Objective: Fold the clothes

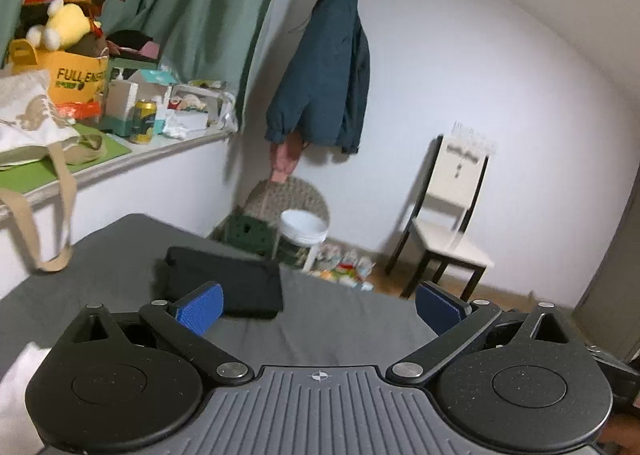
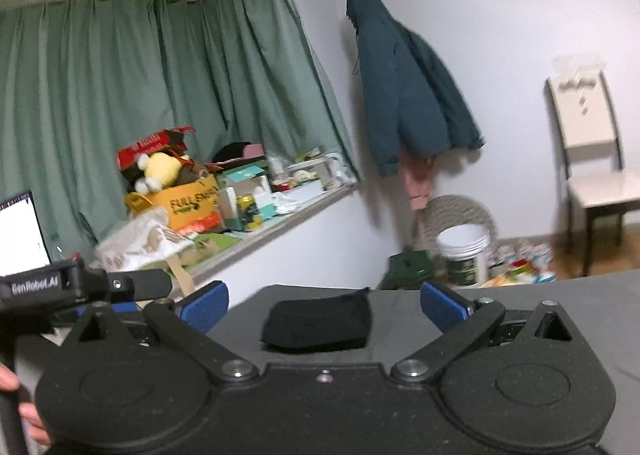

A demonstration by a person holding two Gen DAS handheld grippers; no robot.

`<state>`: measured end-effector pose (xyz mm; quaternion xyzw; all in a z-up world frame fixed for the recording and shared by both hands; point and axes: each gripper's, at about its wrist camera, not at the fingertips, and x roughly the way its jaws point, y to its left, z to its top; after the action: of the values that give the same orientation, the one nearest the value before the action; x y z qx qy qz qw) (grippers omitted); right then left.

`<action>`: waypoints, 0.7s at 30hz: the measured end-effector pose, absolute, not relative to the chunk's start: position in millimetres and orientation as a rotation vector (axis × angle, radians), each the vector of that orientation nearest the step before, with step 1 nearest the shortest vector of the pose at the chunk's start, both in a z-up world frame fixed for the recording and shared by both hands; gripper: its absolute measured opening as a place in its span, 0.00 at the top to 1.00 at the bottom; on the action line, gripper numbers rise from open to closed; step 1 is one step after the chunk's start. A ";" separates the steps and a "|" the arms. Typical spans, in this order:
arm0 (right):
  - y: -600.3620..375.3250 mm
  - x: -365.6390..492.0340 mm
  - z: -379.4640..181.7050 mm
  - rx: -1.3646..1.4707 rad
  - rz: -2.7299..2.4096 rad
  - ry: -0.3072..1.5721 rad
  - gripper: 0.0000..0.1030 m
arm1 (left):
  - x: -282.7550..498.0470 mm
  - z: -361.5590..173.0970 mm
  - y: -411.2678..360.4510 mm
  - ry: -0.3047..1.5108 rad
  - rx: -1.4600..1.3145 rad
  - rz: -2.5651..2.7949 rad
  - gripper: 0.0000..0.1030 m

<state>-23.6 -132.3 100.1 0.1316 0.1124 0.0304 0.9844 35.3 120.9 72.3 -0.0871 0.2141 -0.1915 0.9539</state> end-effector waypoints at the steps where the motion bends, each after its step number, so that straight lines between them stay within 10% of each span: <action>1: -127.6 -30.3 98.2 0.258 0.046 0.225 0.00 | 28.3 71.2 120.8 0.442 -0.153 -0.373 0.00; 21: -73.2 -71.7 20.4 0.120 -0.114 0.393 0.00 | -2.2 -8.0 116.9 0.567 0.021 -0.181 0.00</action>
<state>-71.7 -73.2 20.4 0.0595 0.1951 -0.0566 0.9773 -2.2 116.9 -8.0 0.0104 0.2791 -0.0890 0.9561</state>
